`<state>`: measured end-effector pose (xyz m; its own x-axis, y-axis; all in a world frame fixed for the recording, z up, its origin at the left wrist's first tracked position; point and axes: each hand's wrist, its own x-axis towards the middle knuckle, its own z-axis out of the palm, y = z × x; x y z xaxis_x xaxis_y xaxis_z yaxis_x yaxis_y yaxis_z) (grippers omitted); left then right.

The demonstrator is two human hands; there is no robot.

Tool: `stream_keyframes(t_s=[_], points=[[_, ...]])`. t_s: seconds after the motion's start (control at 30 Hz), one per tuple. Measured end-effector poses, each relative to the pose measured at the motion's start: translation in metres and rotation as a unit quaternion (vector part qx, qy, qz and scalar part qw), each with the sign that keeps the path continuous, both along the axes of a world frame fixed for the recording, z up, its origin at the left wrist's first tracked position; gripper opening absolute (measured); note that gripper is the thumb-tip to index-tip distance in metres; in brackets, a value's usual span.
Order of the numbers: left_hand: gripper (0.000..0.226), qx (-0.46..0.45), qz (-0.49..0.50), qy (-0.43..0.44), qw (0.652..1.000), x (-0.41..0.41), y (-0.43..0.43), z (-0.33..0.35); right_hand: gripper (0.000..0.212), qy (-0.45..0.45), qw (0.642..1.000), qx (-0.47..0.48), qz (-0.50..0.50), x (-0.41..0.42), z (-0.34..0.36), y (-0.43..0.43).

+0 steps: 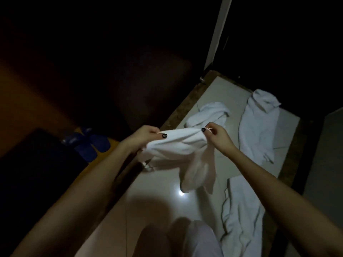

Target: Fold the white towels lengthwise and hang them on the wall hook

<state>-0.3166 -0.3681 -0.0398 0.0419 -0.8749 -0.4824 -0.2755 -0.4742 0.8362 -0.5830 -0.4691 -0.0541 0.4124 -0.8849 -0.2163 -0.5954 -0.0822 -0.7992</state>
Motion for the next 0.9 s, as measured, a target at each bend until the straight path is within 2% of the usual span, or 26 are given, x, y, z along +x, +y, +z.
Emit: stream_keyframes(t_s=[0.2, 0.3, 0.37, 0.47, 0.53, 0.63, 0.77, 0.87, 0.9], points=[[0.009, -0.041, -0.022, 0.013, 0.999, 0.039, 0.019, 0.238, 0.013, -0.011, 0.999, -0.039, -0.001, 0.003, 0.222, 0.001], [0.011, -0.114, 0.013, 0.019, 0.993, 0.039, 0.024, 0.351, 0.016, 0.001, 0.998, -0.044, 0.042, 0.005, 0.319, 0.005], [0.008, -0.176, 0.045, 0.009, 0.983, 0.036, 0.022, 0.420, 0.004, 0.001, 0.995, -0.027, 0.094, 0.010, 0.379, 0.011], [0.014, -0.249, 0.049, 0.011, 0.967, 0.028, 0.022, 0.512, 0.029, -0.048, 0.985, 0.020, 0.164, 0.031, 0.466, 0.028], [0.016, -0.268, 0.016, 0.009, 0.963, 0.025, 0.027, 0.559, 0.031, -0.111, 0.974, 0.025, 0.197, 0.052, 0.516, 0.045], [0.010, -0.289, 0.000, -0.012, 0.957, 0.032, 0.042, 0.606, 0.024, -0.192, 0.957, -0.021, 0.216, 0.090, 0.574, 0.070], [0.015, -0.317, 0.082, 0.030, 0.944, 0.053, 0.072, 0.623, 0.021, -0.246, 0.942, -0.034, 0.225, 0.133, 0.609, 0.100], [0.011, -0.333, 0.159, 0.105, 0.923, 0.069, 0.108, 0.619, 0.022, -0.265, 0.932, -0.037, 0.246, 0.162, 0.617, 0.128], [0.018, -0.329, 0.173, 0.137, 0.918, 0.077, 0.122, 0.613, 0.020, -0.282, 0.927, -0.036, 0.245, 0.171, 0.617, 0.137]])
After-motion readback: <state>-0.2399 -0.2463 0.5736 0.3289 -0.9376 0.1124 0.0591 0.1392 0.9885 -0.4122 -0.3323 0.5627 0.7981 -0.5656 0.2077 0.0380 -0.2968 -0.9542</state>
